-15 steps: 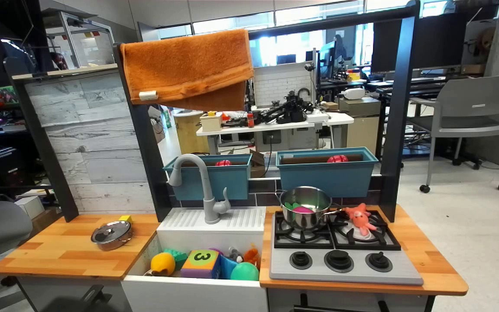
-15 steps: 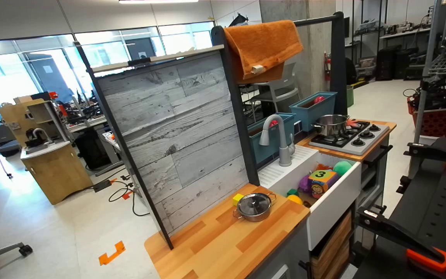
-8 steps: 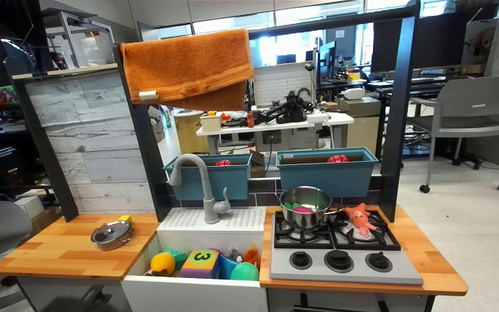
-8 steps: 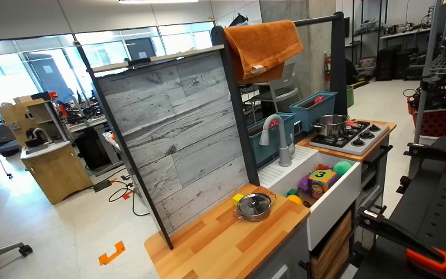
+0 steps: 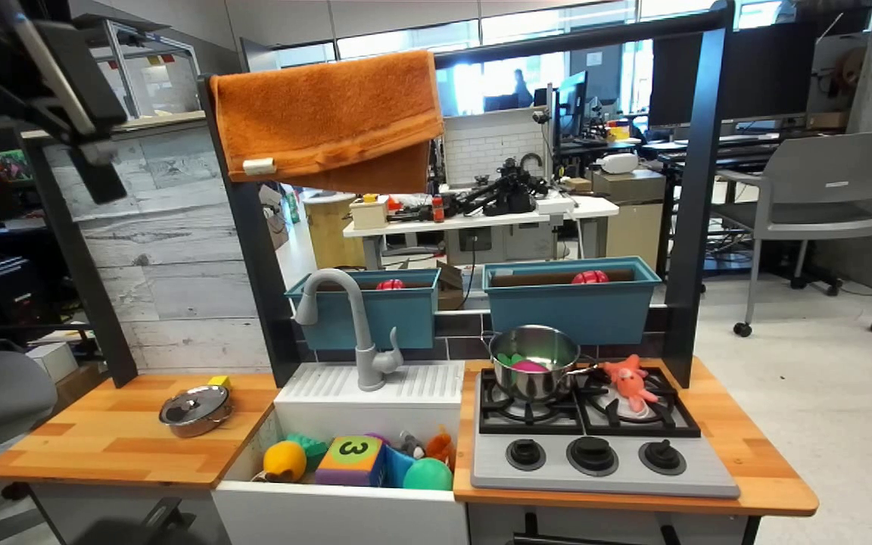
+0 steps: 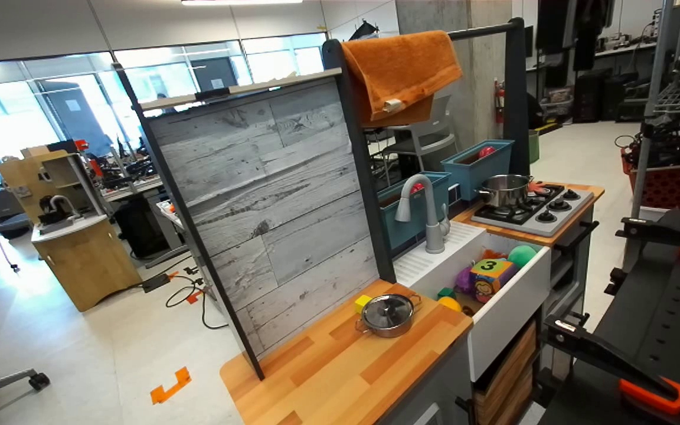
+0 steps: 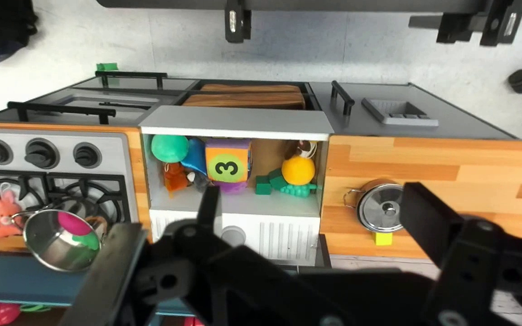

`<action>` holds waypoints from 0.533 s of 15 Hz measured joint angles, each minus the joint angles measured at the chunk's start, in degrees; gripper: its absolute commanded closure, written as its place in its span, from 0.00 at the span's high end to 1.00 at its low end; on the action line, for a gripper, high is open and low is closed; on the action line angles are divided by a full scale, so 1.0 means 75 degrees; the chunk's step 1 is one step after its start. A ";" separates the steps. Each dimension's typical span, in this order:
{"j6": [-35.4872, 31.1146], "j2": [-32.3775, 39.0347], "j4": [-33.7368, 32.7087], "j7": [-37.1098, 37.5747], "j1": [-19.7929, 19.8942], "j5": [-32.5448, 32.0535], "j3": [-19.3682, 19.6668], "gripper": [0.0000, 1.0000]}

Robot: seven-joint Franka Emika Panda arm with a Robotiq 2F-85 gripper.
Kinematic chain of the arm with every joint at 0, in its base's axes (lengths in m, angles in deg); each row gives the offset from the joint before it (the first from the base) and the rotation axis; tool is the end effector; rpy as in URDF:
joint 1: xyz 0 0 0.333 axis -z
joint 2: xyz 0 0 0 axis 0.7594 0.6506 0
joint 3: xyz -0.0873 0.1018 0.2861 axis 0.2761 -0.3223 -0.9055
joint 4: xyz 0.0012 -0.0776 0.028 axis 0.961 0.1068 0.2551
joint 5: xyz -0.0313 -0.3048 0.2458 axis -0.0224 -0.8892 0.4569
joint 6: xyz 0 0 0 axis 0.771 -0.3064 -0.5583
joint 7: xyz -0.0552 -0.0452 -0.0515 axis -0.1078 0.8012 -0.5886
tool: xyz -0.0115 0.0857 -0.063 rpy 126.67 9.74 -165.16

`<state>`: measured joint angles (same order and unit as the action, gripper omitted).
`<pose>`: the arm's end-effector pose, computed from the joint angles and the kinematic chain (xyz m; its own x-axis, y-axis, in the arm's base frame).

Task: Put the green object inside the pot

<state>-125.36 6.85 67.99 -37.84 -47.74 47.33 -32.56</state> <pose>0.4145 -0.0442 0.3637 0.9948 0.0640 0.0789 0.0570 -0.9945 0.0873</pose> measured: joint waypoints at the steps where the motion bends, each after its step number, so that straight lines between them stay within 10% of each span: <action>1: -0.0195 0.0500 -0.0240 0.0108 0.0005 0.0200 0.0008 1.00; 8: -0.0478 0.3960 -0.2866 0.0708 0.0078 0.2163 0.0038 1.00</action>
<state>-128.94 36.55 46.50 -32.53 -47.15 63.55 -32.28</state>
